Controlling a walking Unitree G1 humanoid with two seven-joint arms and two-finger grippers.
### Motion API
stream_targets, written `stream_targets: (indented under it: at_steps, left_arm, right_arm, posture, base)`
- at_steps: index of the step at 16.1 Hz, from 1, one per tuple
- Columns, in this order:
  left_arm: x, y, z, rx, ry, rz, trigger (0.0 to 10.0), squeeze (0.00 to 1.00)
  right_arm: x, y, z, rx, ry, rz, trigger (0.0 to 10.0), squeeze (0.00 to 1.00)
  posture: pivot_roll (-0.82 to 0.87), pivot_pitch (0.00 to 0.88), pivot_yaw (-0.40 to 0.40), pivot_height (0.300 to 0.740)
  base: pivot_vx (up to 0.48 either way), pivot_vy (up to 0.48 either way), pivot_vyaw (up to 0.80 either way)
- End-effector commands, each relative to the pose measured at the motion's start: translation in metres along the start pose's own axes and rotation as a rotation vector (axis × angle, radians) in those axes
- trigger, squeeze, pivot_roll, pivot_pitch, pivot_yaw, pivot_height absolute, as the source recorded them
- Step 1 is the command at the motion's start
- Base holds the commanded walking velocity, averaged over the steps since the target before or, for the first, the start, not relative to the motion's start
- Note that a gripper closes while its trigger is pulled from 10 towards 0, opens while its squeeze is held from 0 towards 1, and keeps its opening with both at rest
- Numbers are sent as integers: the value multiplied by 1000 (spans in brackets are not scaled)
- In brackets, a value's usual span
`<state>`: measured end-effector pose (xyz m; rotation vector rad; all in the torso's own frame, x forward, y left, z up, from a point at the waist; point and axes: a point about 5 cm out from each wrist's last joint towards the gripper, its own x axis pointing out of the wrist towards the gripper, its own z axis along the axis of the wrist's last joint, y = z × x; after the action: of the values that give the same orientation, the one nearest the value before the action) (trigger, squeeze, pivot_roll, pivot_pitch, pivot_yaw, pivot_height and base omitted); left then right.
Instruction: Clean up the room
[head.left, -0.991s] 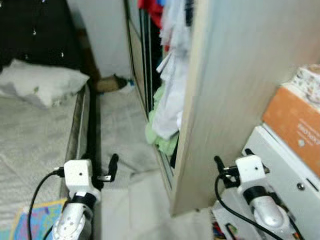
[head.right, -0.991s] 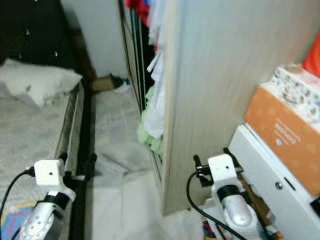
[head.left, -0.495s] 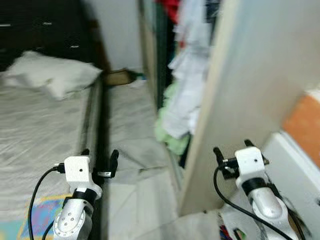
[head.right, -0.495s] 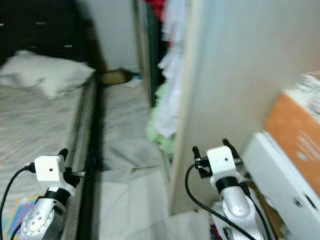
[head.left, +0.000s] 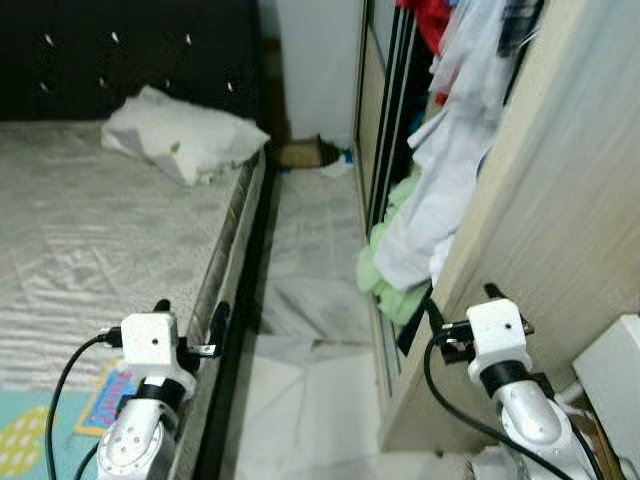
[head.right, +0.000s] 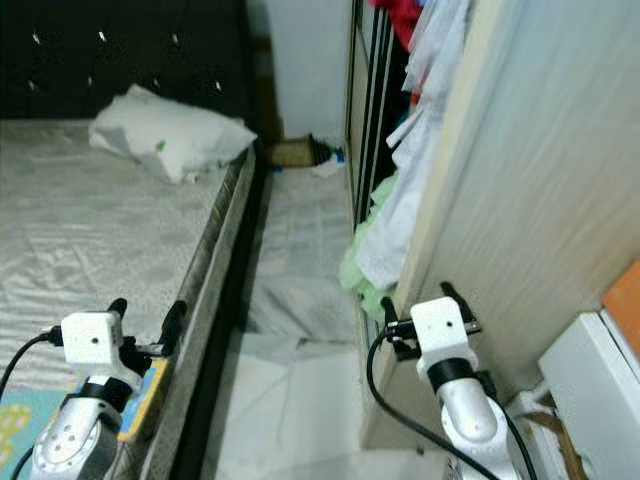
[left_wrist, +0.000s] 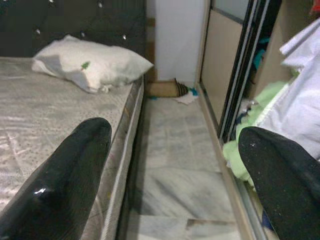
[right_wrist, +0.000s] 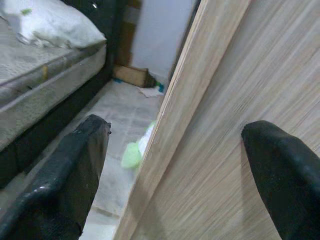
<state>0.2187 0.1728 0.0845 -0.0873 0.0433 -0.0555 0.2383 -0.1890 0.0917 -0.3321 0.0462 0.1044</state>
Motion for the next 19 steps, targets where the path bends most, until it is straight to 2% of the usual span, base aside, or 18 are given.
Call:
stream_targets:
  at_steps: [1, 5, 6, 10, 12, 15, 19]
  left_arm:
    - [0, -2, 3, 14, -11, -12, 10000, 0]
    - [-1, -2, 2, 15, -6, -16, 10000, 0]
    - [-1, -2, 2, 15, -6, -14, 10000, 0]
    - [-1, 2, 2, 17, -2, -12, 10000, 0]
    - [0, 1, 2, 18, -1, -28, 10000, 0]
    - [2, -1, 4, 18, 1, -46, 10000, 0]
    - [-2, -1, 3, 23, 17, -61, 10000, 0]
  right_arm:
    - [2, -6, 2, -9, 2, -16, 10000, 0]
    - [-4, -11, 0, 4, 17, -34, 10000, 0]
    - [-13, -17, 0, 47, 28, -70, 10000, 0]
    - [-47, -28, 0, 57, 63, -133, 10000, 0]
    - [-55, -27, 1, 63, 81, -134, 10000, 0]
    - [-56, -25, 3, 59, 79, -132, 10000, 0]
    - [-59, -20, -1, 69, 99, -119, 10000, 0]
  posture:
    - [-182, 0, 32, 740]
    - [-184, 0, 31, 740]
    - [-181, 0, 26, 740]
    - [-206, 0, 41, 740]
    - [-214, 0, 48, 740]
    - [-219, 0, 60, 740]
    - [-218, 0, 71, 740]
  base:
    - [0, 0, 706]
    - [0, 0, 430]
    - [0, 0, 0]
    - [0, 0, 0]
    - [0, 0, 0]
    - [0, 0, 0]
    - [0, 0, 800]
